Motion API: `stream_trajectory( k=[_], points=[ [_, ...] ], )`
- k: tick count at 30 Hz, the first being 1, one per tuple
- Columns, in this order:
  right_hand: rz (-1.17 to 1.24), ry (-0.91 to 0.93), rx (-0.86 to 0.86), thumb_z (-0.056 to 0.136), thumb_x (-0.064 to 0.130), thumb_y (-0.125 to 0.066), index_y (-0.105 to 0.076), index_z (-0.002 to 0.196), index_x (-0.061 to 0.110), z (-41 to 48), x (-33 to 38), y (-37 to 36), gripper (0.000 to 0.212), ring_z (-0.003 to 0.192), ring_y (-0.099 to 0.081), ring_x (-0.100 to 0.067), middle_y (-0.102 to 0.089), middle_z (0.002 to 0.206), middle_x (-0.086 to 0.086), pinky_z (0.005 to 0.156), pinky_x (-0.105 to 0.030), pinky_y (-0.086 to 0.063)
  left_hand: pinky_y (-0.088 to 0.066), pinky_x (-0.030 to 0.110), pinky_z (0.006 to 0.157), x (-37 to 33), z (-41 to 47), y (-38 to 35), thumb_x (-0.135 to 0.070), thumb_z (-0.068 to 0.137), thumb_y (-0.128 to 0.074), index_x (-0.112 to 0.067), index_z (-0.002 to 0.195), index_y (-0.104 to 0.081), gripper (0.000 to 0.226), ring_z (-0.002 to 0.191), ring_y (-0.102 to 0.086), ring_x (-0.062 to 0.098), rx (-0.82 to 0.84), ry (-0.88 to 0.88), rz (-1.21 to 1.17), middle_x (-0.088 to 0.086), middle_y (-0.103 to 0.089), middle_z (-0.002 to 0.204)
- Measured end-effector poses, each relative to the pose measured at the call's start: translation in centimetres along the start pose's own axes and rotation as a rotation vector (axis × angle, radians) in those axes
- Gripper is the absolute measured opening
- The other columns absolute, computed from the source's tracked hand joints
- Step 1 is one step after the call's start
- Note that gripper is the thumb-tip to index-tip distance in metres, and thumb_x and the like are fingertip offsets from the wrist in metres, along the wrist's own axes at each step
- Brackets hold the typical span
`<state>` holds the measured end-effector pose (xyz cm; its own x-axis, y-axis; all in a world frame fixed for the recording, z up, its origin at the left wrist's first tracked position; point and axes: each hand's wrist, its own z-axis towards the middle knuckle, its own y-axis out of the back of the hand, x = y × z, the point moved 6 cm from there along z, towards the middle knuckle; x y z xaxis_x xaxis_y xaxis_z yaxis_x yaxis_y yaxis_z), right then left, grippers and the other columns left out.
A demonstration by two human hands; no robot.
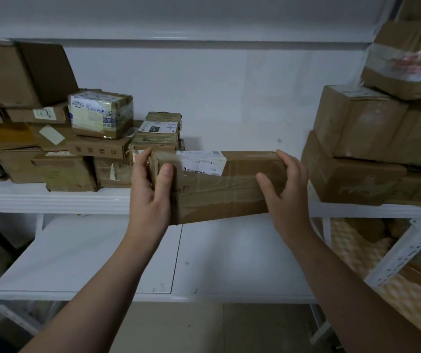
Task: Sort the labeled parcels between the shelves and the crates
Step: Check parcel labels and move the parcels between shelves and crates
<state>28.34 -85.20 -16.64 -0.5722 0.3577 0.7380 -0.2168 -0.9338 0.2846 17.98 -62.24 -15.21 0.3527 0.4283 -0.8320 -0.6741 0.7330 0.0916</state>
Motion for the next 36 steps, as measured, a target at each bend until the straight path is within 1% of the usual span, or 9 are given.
stream_trajectory(
  k=[6, 8, 12, 14, 17, 20, 26, 32, 36],
  points=[
    [0.038, 0.016, -0.020, 0.088, 0.019, -0.065, -0.046, 0.133, 0.016, 0.2, 0.2, 0.3, 0.049, 0.115, -0.038, -0.001, -0.040, 0.135, -0.007, 0.094, 0.003, -0.024, -0.036, 0.040, 0.109, -0.2, -0.2, -0.2, -0.041, 0.091, -0.043, -0.018, 0.140, -0.034, 0.055, 0.123, -0.043, 0.010, 0.006, 0.024, -0.021, -0.003, -0.044, 0.132],
    [0.063, 0.030, -0.028, 0.088, 0.017, -0.066, -0.047, 0.132, 0.014, 0.4, 0.5, 0.5, 0.048, 0.118, -0.039, -0.002, -0.042, 0.136, -0.008, 0.101, -0.004, -0.028, -0.038, 0.044, 0.107, -0.5, -0.4, -0.1, -0.043, 0.087, -0.049, -0.024, 0.136, -0.035, 0.054, 0.123, -0.046, 0.011, 0.014, 0.027, -0.078, -0.005, -0.047, 0.131],
    [0.194, -0.018, -0.046, 0.089, 0.011, -0.063, -0.045, 0.130, 0.015, 1.4, 0.8, 0.4, 0.045, 0.135, -0.036, -0.018, -0.040, 0.141, -0.008, 0.111, -0.045, -0.034, -0.045, 0.048, 0.101, -2.5, -0.3, 0.2, -0.043, 0.072, -0.067, -0.037, 0.129, -0.042, 0.063, 0.120, -0.052, 0.014, 0.121, -0.040, -0.187, 0.000, -0.051, 0.131],
    [0.275, -0.026, -0.050, 0.092, 0.009, -0.059, -0.042, 0.131, 0.019, 2.2, 1.5, 0.2, 0.044, 0.139, -0.031, -0.017, -0.035, 0.147, -0.007, 0.110, -0.038, -0.036, -0.042, 0.053, 0.101, -4.4, 0.2, 0.3, -0.035, 0.068, -0.071, -0.036, 0.126, -0.045, 0.064, 0.120, -0.051, 0.023, 0.176, -0.143, -0.157, 0.008, -0.049, 0.130],
    [0.394, 0.005, -0.058, 0.094, 0.008, -0.055, -0.043, 0.135, 0.018, 3.8, 3.5, -0.1, 0.043, 0.136, -0.038, -0.014, -0.034, 0.150, -0.006, 0.097, -0.010, -0.041, -0.043, 0.041, 0.100, -7.7, 1.2, 0.8, -0.031, 0.067, -0.073, -0.029, 0.123, -0.045, 0.062, 0.116, -0.050, 0.019, 0.194, -0.386, -0.010, 0.000, -0.049, 0.121],
    [0.530, -0.041, 0.023, 0.098, 0.019, -0.050, -0.049, 0.132, 0.026, 5.1, 5.7, -1.1, 0.034, 0.128, -0.047, -0.008, -0.045, 0.144, 0.001, 0.102, -0.026, -0.045, -0.039, 0.027, 0.097, -10.4, 1.6, 0.9, -0.034, 0.069, -0.073, -0.022, 0.122, -0.049, 0.060, 0.112, -0.046, 0.009, 0.190, -0.652, 0.169, -0.012, -0.046, 0.117],
    [0.907, -0.237, 0.263, 0.098, 0.026, -0.050, -0.053, 0.129, 0.014, 6.1, 10.5, -5.3, 0.034, 0.113, -0.062, -0.016, -0.064, 0.123, -0.004, 0.089, -0.035, -0.054, -0.025, 0.070, 0.100, -10.3, 2.7, 0.9, -0.034, 0.078, -0.062, -0.028, 0.124, -0.046, 0.049, 0.118, -0.045, 0.024, 0.042, -0.995, 0.709, 0.003, -0.059, 0.122],
    [0.956, -0.499, 0.486, 0.088, 0.026, -0.066, -0.054, 0.127, 0.024, 5.8, 12.2, -10.5, 0.040, 0.096, -0.068, -0.025, -0.073, 0.100, 0.002, 0.068, -0.045, -0.058, -0.034, 0.067, 0.096, -8.6, 5.2, 1.9, -0.031, 0.080, -0.056, -0.029, 0.126, -0.045, 0.047, 0.117, -0.042, 0.028, 0.037, -1.009, 0.883, 0.014, -0.061, 0.119],
    [0.823, -0.516, 0.368, 0.093, 0.019, -0.057, -0.063, 0.116, 0.023, 6.8, 10.9, -12.4, 0.024, 0.079, -0.071, -0.016, -0.075, 0.083, 0.007, 0.069, -0.040, -0.059, -0.044, 0.054, 0.095, -6.3, 7.1, 2.9, -0.008, 0.070, -0.079, -0.004, 0.128, -0.052, 0.063, 0.113, -0.050, 0.042, 0.209, -0.903, 0.912, 0.026, -0.052, 0.122]
  ],
)
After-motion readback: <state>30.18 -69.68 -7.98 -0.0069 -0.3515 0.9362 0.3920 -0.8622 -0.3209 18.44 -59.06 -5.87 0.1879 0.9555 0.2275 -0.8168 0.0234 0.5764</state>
